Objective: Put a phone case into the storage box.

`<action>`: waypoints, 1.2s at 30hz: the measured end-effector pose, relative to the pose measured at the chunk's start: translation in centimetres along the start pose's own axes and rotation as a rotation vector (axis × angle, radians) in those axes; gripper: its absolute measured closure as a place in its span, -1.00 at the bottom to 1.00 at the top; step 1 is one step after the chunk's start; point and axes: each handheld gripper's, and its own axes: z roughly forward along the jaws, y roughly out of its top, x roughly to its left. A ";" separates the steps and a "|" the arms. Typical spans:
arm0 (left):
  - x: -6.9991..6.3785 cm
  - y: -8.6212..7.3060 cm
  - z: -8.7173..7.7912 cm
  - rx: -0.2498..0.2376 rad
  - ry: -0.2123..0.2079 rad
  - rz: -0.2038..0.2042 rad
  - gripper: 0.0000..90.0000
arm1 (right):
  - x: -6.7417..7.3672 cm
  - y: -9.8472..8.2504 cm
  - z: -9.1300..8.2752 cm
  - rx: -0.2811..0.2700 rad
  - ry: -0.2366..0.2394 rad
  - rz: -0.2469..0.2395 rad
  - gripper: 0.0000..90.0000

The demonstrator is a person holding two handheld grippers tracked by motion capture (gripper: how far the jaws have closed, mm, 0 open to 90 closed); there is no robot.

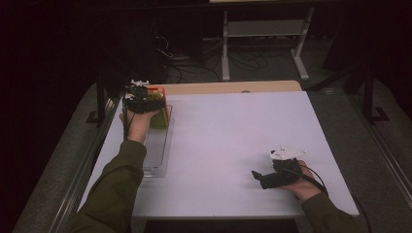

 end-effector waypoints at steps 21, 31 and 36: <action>-0.1 0.0 0.8 -0.069 -0.007 0.007 -0.94 | 0.1 0.0 0.0 0.003 0.004 -0.003 -0.99; 0.3 0.1 -0.2 -0.055 -0.051 0.044 -0.97 | 0.1 0.0 0.0 0.004 0.005 -0.003 -0.99; 0.6 0.0 -1.2 -0.035 -0.103 0.077 -0.97 | 0.1 0.0 0.0 0.003 0.007 -0.001 -0.99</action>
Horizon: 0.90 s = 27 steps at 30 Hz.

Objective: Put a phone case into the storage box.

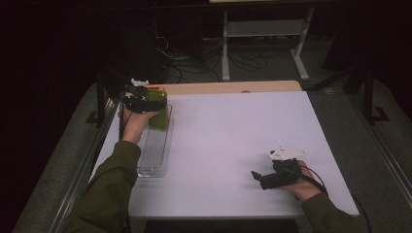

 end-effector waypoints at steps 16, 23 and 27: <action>-1.6 -0.4 -4.9 -0.061 -0.282 0.149 -0.97 | -0.2 0.3 -0.4 -0.023 0.039 0.014 -1.00; -3.5 -1.7 -6.6 -0.072 -0.407 0.207 -0.97 | -0.3 0.4 -0.7 -0.041 0.043 0.000 -1.00; -4.3 -2.9 -7.3 -0.078 -0.478 0.231 -0.97 | -0.4 0.6 -1.0 -0.044 0.049 -0.004 -1.00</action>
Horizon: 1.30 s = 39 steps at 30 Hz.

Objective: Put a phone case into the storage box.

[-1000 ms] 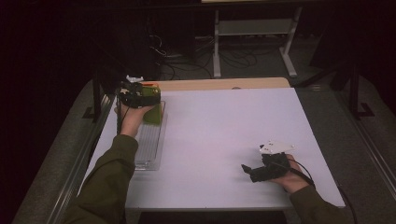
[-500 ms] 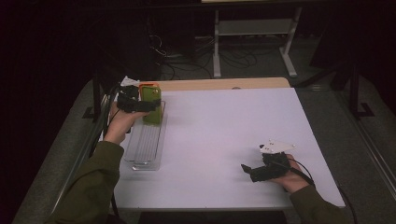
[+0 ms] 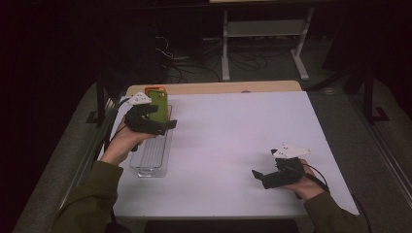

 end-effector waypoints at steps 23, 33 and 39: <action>-3.9 -6.1 -1.0 -0.011 -0.140 0.074 -0.96 | 0.4 0.8 -0.3 -0.009 0.036 -0.048 -1.00; -4.5 -8.4 -1.2 -0.026 -0.160 0.062 -0.96 | 0.5 1.3 -0.6 -0.026 0.045 -0.056 -1.00; -4.4 -8.9 -1.1 -0.030 -0.166 0.063 -0.96 | 0.5 1.4 -0.6 -0.033 0.049 -0.054 -1.00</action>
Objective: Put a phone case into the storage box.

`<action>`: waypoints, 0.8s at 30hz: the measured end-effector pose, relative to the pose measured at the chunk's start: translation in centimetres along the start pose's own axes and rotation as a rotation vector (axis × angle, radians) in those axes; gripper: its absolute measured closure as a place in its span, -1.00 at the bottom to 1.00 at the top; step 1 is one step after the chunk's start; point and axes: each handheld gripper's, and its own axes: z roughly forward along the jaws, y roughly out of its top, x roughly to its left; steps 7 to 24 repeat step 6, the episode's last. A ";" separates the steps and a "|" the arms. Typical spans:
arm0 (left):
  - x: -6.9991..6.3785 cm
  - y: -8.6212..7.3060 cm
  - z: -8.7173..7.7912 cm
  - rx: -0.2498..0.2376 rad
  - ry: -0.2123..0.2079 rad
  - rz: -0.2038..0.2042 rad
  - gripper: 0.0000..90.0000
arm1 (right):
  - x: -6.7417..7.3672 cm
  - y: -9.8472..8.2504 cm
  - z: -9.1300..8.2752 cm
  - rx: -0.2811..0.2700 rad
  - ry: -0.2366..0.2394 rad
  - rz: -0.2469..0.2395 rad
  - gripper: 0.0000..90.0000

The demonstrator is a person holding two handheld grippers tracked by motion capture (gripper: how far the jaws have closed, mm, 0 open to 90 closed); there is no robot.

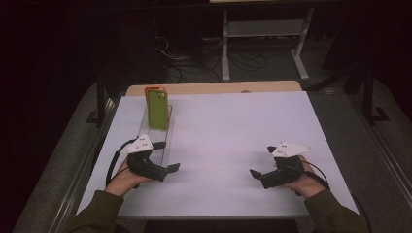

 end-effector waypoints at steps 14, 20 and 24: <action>0.1 -0.1 0.0 -0.001 -0.005 -0.005 -0.96 | -0.1 0.0 -0.1 -0.014 0.002 -0.001 -1.00; 0.1 -0.1 0.0 -0.001 -0.005 -0.005 -0.96 | -0.1 0.0 -0.1 -0.014 0.002 -0.001 -1.00; 0.1 -0.1 0.0 -0.001 -0.005 -0.005 -0.96 | -0.1 0.0 -0.1 -0.014 0.002 -0.001 -1.00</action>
